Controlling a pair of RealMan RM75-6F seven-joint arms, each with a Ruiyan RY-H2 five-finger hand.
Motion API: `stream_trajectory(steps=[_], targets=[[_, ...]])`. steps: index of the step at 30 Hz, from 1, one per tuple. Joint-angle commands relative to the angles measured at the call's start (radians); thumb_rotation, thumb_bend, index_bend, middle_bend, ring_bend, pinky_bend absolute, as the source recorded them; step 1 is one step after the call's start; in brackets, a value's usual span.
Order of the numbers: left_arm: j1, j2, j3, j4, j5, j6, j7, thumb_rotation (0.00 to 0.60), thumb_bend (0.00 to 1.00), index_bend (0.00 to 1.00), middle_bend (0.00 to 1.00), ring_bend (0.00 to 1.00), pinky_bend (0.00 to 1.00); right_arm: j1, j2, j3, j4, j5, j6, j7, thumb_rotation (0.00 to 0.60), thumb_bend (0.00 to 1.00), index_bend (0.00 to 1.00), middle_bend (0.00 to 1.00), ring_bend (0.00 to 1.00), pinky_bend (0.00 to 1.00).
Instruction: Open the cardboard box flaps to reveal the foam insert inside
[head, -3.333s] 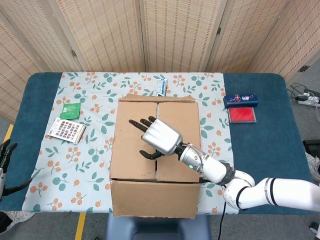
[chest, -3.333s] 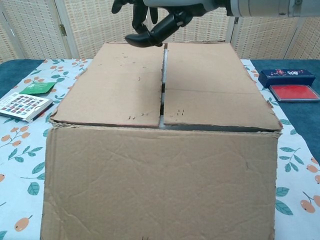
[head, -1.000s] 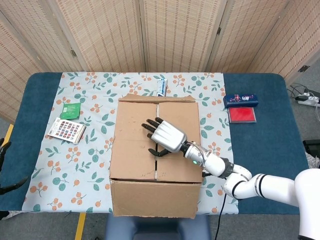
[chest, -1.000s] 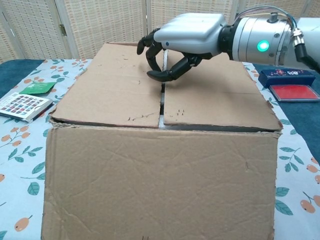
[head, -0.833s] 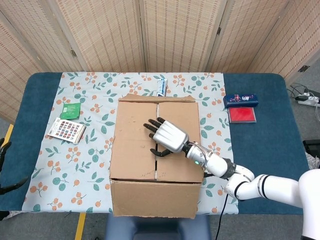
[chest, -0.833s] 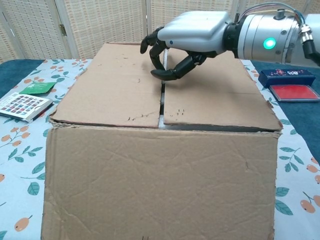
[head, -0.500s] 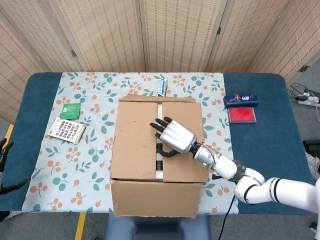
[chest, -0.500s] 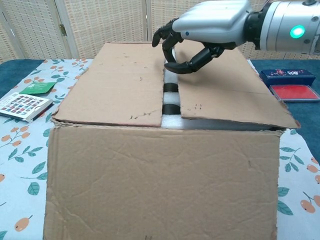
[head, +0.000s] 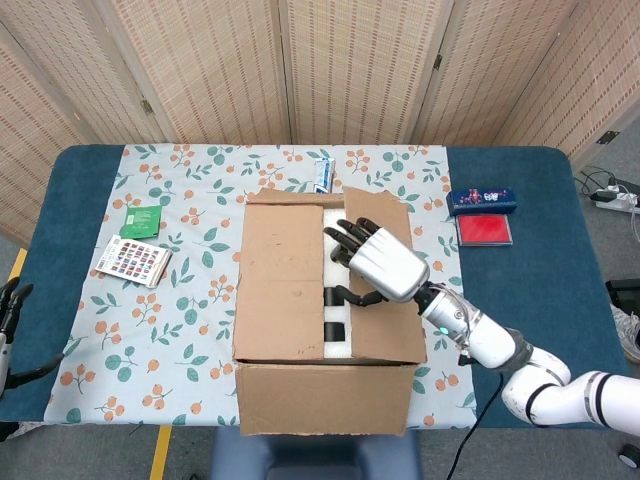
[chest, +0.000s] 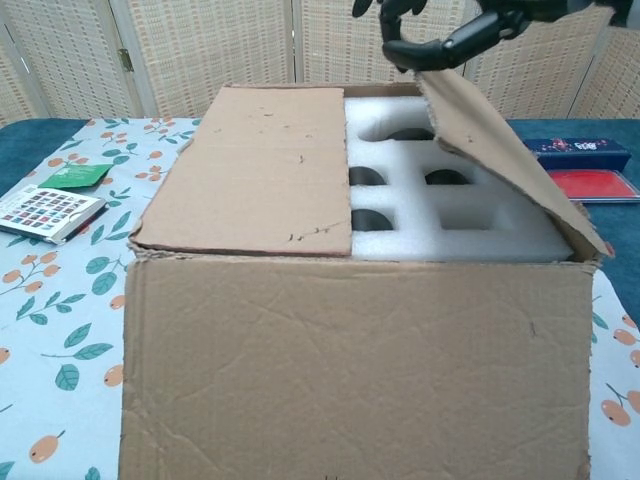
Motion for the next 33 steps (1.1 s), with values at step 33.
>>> stream_trajectory(steps=[33], targets=[[-0.028,-0.034,0.005,-0.007,-0.009,-0.042,0.088,0.600,0.17,0.00,0.00,0.00,0.00,-0.490,0.246,-0.161,-0.007,-0.226,0.411,0.236,0.137,0.52,0.52,0.19,0.16,0.25]])
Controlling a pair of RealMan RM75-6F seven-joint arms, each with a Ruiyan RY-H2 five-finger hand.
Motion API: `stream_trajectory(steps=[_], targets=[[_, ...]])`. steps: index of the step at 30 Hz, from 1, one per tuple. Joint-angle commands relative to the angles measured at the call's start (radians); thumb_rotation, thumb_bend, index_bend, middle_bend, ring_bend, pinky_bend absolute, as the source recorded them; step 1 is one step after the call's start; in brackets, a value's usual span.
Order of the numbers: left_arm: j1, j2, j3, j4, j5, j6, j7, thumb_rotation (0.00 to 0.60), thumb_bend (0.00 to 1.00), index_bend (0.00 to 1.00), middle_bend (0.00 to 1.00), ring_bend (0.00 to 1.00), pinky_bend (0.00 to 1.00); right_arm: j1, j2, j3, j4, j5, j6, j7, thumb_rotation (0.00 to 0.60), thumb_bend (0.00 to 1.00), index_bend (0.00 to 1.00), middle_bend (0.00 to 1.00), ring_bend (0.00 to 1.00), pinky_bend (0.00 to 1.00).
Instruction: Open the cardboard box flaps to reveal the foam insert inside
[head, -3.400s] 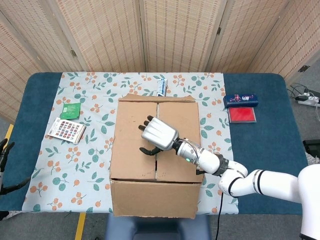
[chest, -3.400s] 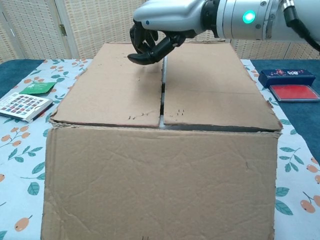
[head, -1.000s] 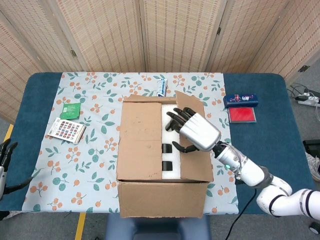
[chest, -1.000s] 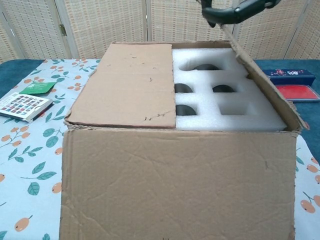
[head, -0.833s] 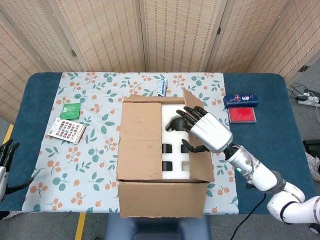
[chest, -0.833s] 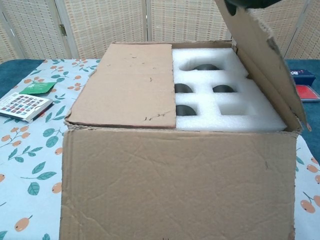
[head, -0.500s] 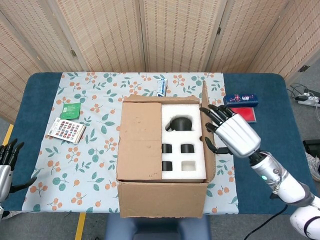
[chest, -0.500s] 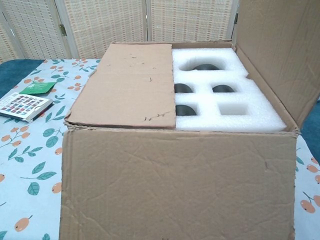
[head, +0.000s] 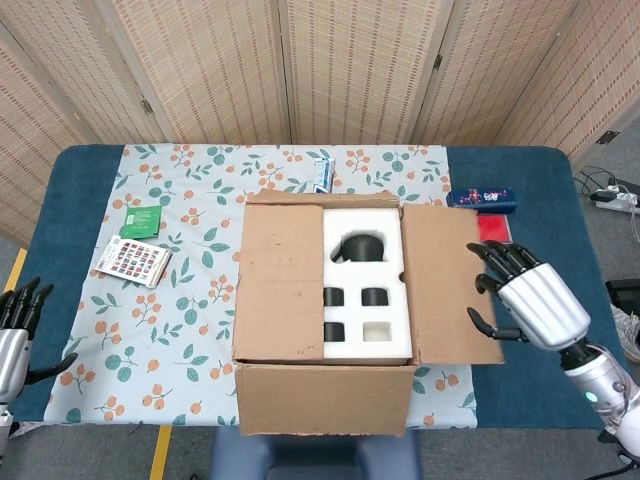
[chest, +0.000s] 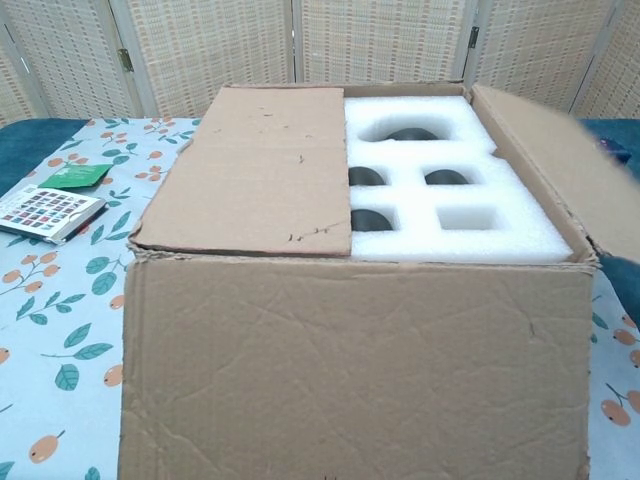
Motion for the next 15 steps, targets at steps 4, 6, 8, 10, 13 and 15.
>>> stream_trajectory(steps=[4,6,8,10,13,15], targets=[[-0.003,-0.002,0.005,0.006,0.016,0.003,-0.006,0.600,0.17,0.00,0.00,0.00,0.00,-0.049,-0.040,-0.002,0.052,-0.014,0.056,0.077,0.136,0.52,0.52,0.19,0.16,0.24],[-0.007,0.000,0.008,0.012,0.030,0.004,-0.017,0.600,0.17,0.00,0.00,0.00,0.00,-0.062,-0.048,-0.001,0.064,-0.019,0.073,0.098,0.135,0.52,0.51,0.17,0.15,0.22],[-0.011,0.002,0.008,0.020,0.048,0.011,-0.033,0.600,0.17,0.00,0.00,0.00,0.00,-0.076,-0.056,-0.002,0.074,-0.032,0.089,0.094,0.135,0.52,0.46,0.13,0.13,0.20],[-0.017,0.005,0.009,0.023,0.067,0.018,-0.050,0.600,0.17,0.00,0.00,0.00,0.00,-0.096,-0.066,-0.005,0.078,-0.037,0.109,0.069,0.134,0.52,0.36,0.08,0.10,0.16],[-0.037,0.026,0.004,0.016,0.105,0.022,-0.054,0.600,0.17,0.02,0.03,0.00,0.00,-0.145,-0.104,-0.005,0.082,-0.037,0.166,0.020,0.138,0.52,0.28,0.04,0.07,0.11],[-0.059,0.053,0.000,-0.011,0.127,0.008,-0.039,0.600,0.20,0.08,0.06,0.00,0.00,-0.185,-0.134,-0.012,0.083,-0.023,0.200,0.006,0.142,0.52,0.28,0.03,0.06,0.11]])
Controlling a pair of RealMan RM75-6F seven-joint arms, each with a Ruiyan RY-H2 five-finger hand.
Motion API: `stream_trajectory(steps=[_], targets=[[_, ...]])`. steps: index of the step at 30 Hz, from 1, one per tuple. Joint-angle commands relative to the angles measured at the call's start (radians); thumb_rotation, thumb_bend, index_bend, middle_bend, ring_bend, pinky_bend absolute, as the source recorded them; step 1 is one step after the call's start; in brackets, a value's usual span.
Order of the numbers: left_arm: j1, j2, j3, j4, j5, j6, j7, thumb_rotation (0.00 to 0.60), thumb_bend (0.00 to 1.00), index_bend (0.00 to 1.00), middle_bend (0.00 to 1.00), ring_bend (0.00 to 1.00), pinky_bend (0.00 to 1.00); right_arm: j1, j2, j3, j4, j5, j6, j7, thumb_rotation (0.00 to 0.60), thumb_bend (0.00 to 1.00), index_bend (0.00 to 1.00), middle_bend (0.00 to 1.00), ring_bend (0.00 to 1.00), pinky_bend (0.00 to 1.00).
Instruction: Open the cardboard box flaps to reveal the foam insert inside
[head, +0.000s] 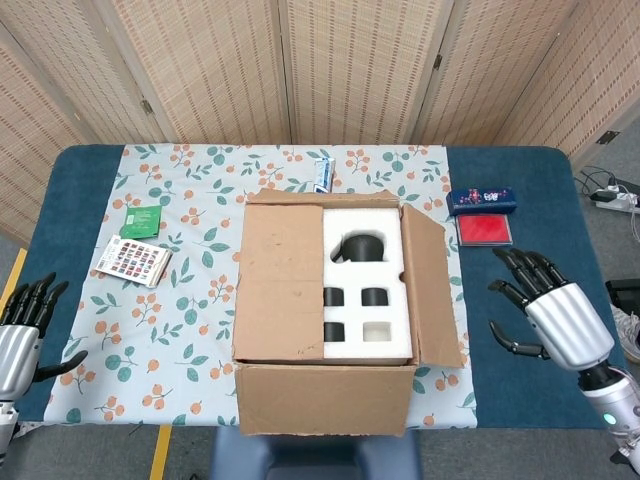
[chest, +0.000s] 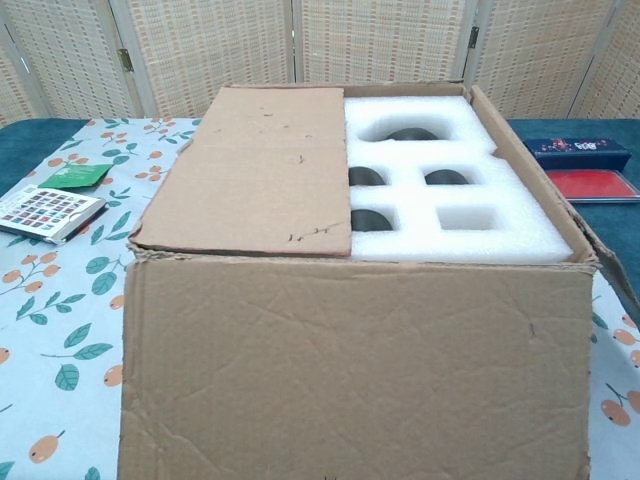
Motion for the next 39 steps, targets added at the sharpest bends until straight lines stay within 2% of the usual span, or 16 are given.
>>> stream_trajectory(steps=[1,4,8,14,20,25,33,39], targets=[[-0.037,0.047,-0.007,-0.044,0.035,-0.022,0.018,0.600,0.23,0.11,0.08,0.00,0.00,-0.077,-0.063,-0.008,0.008,0.017,0.073,-0.039,0.146,0.52,0.28,0.03,0.06,0.11],[-0.077,0.105,-0.016,-0.109,0.046,-0.073,0.035,0.600,0.30,0.12,0.13,0.02,0.02,-0.127,-0.125,-0.009,0.043,0.032,0.128,-0.022,0.157,0.52,0.28,0.03,0.06,0.12],[-0.133,0.167,-0.022,-0.201,0.075,-0.144,0.083,0.600,0.36,0.15,0.18,0.07,0.08,-0.175,-0.167,-0.004,0.090,0.044,0.190,0.071,0.161,0.52,0.28,0.03,0.06,0.12],[-0.238,0.200,-0.024,-0.326,0.143,-0.281,0.175,0.600,0.50,0.24,0.22,0.12,0.09,-0.211,-0.177,0.015,0.115,0.033,0.248,0.100,0.160,0.52,0.28,0.01,0.04,0.12],[-0.342,0.207,-0.063,-0.410,0.109,-0.406,0.184,0.600,0.63,0.29,0.26,0.13,0.12,-0.230,-0.166,0.011,0.119,0.009,0.264,0.139,0.160,0.52,0.28,0.01,0.04,0.12],[-0.453,0.187,-0.120,-0.448,0.041,-0.519,0.164,0.600,0.80,0.36,0.26,0.13,0.12,-0.248,-0.153,0.015,0.125,-0.002,0.285,0.173,0.161,0.52,0.28,0.00,0.04,0.12],[-0.582,0.101,-0.173,-0.428,-0.055,-0.627,0.190,0.600,0.85,0.39,0.30,0.16,0.16,-0.256,-0.144,0.021,0.141,-0.008,0.277,0.225,0.161,0.52,0.28,0.00,0.04,0.12],[-0.659,0.022,-0.190,-0.375,-0.100,-0.678,0.167,0.600,0.85,0.42,0.29,0.13,0.11,-0.255,-0.142,0.024,0.148,-0.003,0.251,0.238,0.160,0.52,0.28,0.00,0.04,0.12]])
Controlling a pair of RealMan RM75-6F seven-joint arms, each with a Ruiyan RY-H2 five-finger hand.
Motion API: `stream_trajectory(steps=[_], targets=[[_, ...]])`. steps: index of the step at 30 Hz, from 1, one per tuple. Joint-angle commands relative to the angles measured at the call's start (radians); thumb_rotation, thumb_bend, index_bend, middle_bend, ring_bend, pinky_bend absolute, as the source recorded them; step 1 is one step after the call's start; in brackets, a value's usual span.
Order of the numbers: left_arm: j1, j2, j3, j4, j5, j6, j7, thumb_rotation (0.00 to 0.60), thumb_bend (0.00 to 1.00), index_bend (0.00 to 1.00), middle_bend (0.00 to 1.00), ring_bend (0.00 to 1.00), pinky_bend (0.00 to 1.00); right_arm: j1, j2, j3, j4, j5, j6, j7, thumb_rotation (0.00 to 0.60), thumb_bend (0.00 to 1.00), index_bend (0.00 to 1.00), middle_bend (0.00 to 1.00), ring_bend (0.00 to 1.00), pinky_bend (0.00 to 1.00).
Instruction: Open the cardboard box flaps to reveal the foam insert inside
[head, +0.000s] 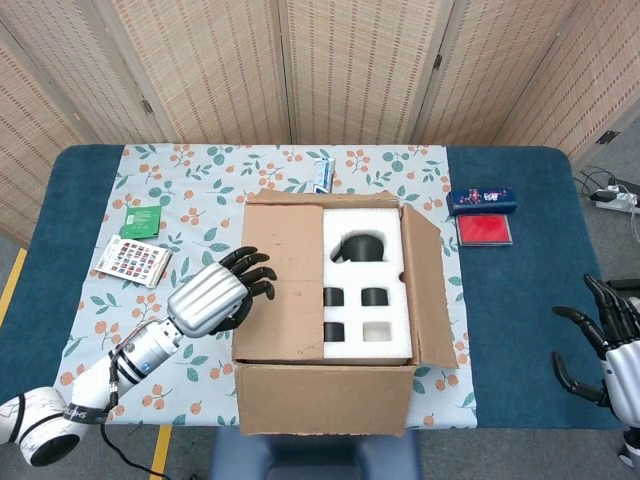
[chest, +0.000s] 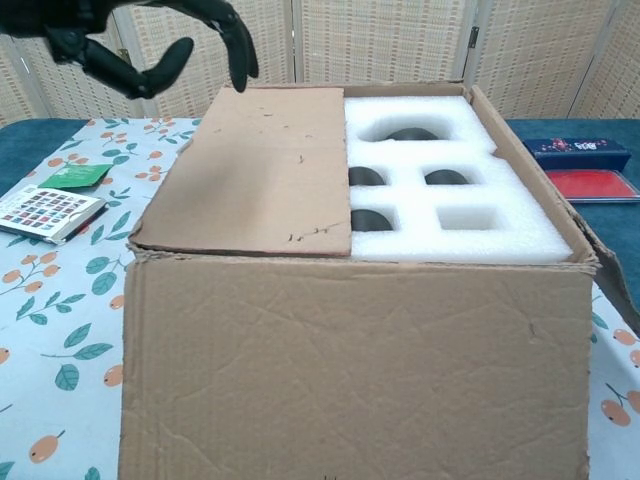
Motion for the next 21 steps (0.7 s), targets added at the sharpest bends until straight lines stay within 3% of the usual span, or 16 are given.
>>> stream_trajectory(steps=[1,9,14,16,21], targets=[[-0.042,-0.042,-0.008,0.031,-0.022,-0.032,-0.007,0.600,0.86,0.42,0.28,0.13,0.10,0.000,0.001,0.003,0.004,0.002,-0.005,0.009,0.159,0.52,0.28,0.00,0.04,0.12],[-0.137,-0.143,-0.011,0.125,-0.067,-0.099,0.011,0.600,0.90,0.44,0.27,0.11,0.07,-0.047,0.025,0.017,0.016,0.012,0.076,0.094,0.167,0.52,0.28,0.00,0.03,0.12],[-0.194,-0.189,-0.015,0.172,-0.147,-0.147,0.078,0.600,0.90,0.44,0.21,0.07,0.00,-0.056,0.034,0.019,0.031,0.032,0.062,0.133,0.169,0.52,0.28,0.00,0.03,0.10],[-0.209,-0.210,-0.016,0.181,-0.166,-0.145,0.099,0.600,0.90,0.44,0.20,0.06,0.00,-0.061,0.039,0.019,0.034,0.037,0.063,0.149,0.167,0.52,0.28,0.00,0.03,0.05],[-0.247,-0.257,-0.016,0.215,-0.189,-0.146,0.129,0.600,0.90,0.44,0.20,0.06,0.00,-0.074,0.042,0.026,0.042,0.052,0.067,0.165,0.171,0.52,0.28,0.00,0.03,0.04]])
